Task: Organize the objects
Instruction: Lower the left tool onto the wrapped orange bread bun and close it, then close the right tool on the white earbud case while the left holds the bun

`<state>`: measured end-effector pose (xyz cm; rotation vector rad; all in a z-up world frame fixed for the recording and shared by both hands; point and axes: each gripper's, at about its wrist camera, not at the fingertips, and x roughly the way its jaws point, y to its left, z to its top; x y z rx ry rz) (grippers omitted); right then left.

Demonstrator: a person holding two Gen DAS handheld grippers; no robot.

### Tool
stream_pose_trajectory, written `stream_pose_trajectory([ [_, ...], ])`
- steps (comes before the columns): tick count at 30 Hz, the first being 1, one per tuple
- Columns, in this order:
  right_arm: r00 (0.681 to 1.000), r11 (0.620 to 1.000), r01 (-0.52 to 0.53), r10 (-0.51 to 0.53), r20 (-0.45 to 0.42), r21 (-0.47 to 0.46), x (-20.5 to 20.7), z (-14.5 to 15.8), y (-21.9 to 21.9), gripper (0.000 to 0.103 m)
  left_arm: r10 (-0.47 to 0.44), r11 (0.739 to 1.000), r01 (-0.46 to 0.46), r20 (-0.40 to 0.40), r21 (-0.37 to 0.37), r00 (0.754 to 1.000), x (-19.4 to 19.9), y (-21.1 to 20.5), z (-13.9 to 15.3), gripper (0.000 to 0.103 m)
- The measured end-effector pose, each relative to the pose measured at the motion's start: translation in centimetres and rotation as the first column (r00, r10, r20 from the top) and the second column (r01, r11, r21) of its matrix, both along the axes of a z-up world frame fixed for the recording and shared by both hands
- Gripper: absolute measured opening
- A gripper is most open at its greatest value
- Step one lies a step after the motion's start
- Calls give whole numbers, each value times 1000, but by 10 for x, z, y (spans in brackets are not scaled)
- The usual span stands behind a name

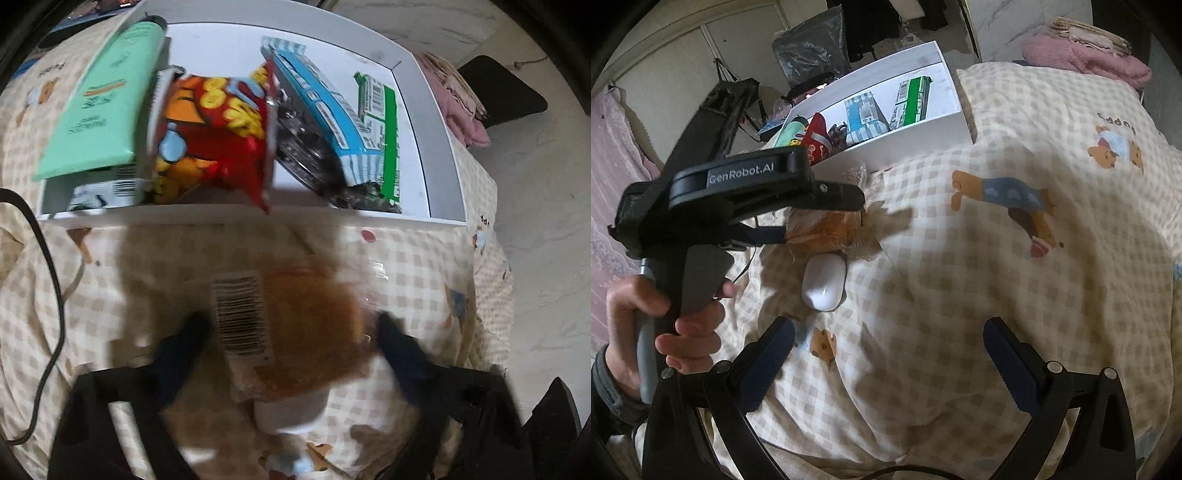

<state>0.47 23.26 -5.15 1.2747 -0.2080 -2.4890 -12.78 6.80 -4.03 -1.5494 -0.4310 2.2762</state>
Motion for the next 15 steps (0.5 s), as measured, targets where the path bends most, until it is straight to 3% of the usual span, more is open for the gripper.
stream_pose_trajectory([
  [8,1000,1000,-7,7,11,-4,-2,0,1,102,-83,996,82,-108,-17,991,43,-28,41,72],
  [13,1000,1000,-9,9,15,-2,-4,-1,-2,103,-85,992,67,-174,-109,981,68,-46,47,72],
  [15,1000,1000,-9,9,13,0,-2,-1,-2,103,-101,982,77,-129,-174,986,73,-43,35,72],
])
